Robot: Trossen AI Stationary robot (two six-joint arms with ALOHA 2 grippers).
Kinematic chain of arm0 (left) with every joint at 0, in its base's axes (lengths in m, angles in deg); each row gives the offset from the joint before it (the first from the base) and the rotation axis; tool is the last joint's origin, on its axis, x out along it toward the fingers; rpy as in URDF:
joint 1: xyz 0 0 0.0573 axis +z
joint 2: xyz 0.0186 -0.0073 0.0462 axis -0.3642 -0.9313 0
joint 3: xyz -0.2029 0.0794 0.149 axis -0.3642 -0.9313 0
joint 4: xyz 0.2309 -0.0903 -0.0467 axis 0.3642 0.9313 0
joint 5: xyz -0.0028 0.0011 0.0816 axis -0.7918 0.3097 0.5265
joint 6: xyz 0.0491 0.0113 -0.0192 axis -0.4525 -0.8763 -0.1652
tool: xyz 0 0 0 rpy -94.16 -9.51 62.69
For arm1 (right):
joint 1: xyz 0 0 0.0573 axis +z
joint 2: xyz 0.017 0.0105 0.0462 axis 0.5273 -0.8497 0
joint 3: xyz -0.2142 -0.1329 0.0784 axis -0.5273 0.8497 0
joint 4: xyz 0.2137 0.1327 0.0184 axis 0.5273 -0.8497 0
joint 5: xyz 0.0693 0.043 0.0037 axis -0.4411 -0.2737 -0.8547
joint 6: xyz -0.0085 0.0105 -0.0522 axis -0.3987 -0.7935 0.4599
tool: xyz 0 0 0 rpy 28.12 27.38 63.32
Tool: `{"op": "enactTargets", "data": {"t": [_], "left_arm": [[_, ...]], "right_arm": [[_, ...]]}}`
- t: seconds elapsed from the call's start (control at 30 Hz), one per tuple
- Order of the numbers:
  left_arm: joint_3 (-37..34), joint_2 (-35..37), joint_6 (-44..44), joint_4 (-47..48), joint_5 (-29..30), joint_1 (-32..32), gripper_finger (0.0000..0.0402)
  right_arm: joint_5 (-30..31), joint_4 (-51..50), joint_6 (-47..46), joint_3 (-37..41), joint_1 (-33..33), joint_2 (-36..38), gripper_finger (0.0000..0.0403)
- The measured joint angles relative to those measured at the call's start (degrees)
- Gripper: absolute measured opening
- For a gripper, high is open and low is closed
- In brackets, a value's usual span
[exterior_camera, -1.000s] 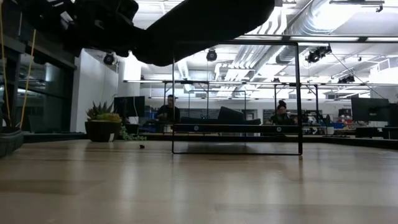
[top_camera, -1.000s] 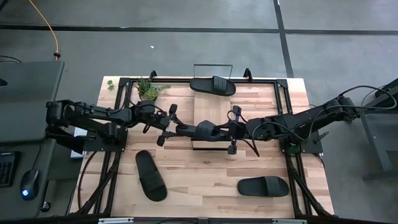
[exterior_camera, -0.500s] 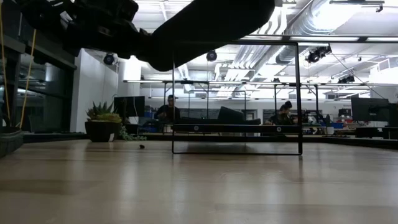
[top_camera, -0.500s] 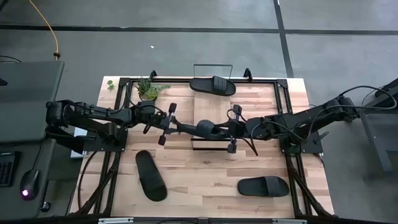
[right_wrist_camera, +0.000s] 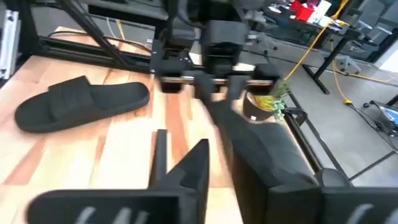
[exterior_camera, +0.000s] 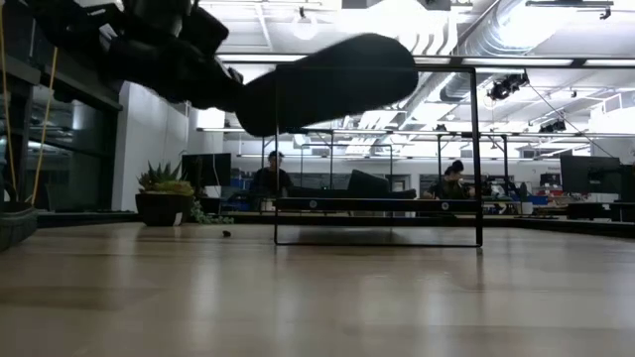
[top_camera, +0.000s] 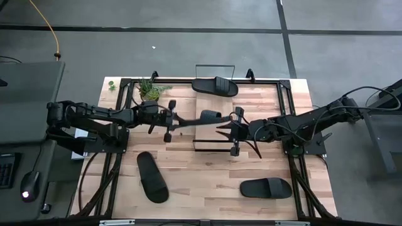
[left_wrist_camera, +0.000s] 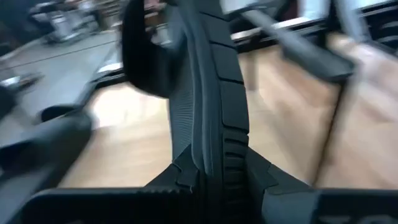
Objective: Pick and place slides into the shelf
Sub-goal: Put the top right black slide on the shelf
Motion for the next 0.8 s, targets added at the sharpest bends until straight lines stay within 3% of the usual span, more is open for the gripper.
{"op": "enactTargets", "data": {"t": [0.37,0.57,0.8], "left_arm": [[0.09,0.14,-4.44,3.50,12.41,-0.15,0.0056],[0.11,0.14,-9.94,3.49,15.51,-0.62,0.0049],[4.62,0.14,-21.27,10.35,28.22,-7.70,0.0060]], "right_arm": [[11.73,-0.56,2.48,0.00,-0.03,0.00,0.0144],[15.11,-0.63,2.40,0.00,-0.06,0.00,0.0151],[15.10,-0.72,1.07,0.00,-0.05,0.00,0.0152]]}}
